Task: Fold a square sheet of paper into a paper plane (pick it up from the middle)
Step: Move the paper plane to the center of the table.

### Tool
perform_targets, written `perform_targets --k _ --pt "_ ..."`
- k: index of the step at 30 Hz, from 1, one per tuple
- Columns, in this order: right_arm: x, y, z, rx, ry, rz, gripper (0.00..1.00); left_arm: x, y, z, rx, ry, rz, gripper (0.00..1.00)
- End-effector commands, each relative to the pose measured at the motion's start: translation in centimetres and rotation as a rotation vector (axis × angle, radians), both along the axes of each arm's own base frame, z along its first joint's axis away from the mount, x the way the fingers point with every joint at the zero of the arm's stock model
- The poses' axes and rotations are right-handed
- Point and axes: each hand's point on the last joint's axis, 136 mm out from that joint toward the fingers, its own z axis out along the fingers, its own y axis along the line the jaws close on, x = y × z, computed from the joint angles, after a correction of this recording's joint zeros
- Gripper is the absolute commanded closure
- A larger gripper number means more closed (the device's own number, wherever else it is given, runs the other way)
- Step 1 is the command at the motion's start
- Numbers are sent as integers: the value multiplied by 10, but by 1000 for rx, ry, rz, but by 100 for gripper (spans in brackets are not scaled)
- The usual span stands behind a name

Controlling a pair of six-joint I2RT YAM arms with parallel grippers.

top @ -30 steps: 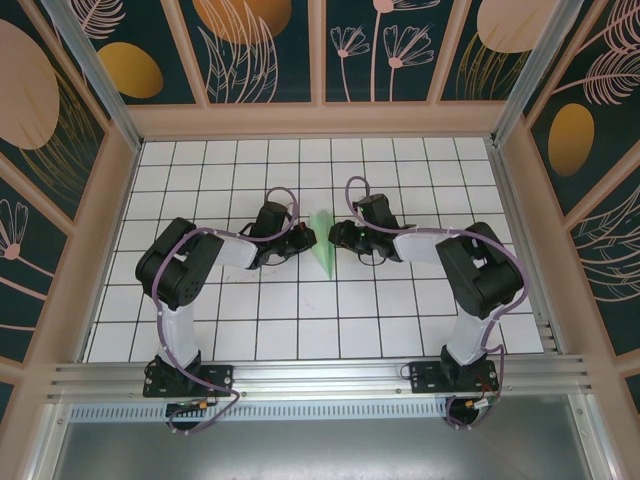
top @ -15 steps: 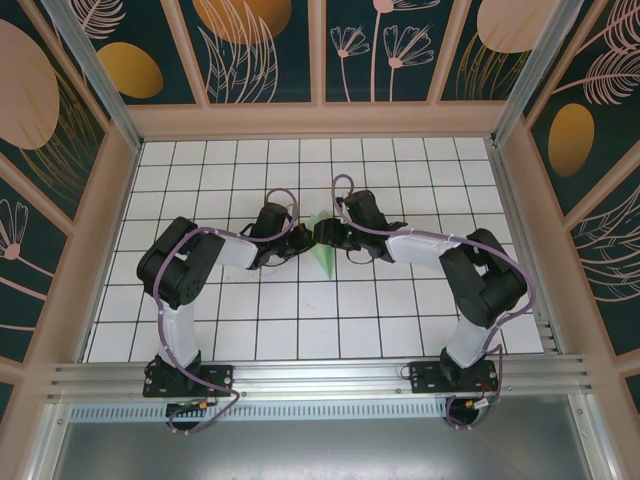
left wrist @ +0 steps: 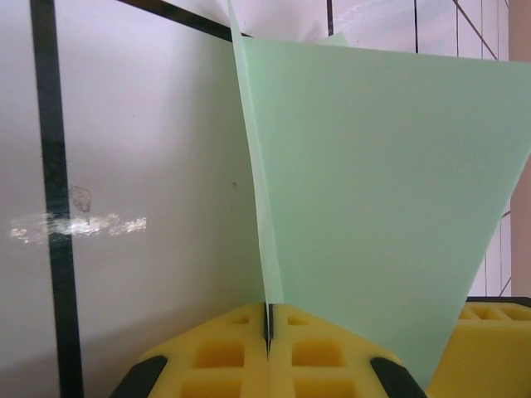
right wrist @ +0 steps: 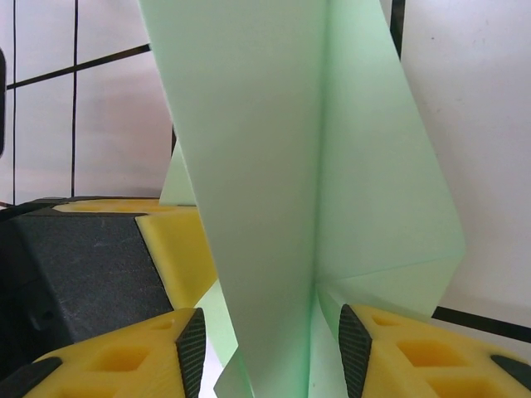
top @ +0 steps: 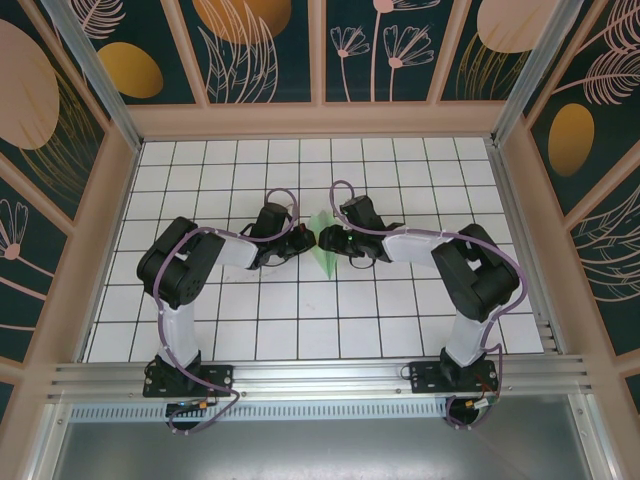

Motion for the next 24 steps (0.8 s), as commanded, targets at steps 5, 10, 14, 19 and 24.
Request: perform_targets --k 5,10,14,19,24 --pt "-13 0 7 7 23 0 50 2 5 -15 35 31 16 100" --pt "-28 3 5 3 64 -3 49 2 5 -18 38 39 25 100" --pt "-41 8 2 17 89 4 50 3 5 -19 37 43 24 100" --pt "-49 8 -4 0 112 -14 50 3 5 -20 39 46 24 100" --pt "-50 10 -10 -7 112 -11 52 2 4 -20 36 47 20 100"
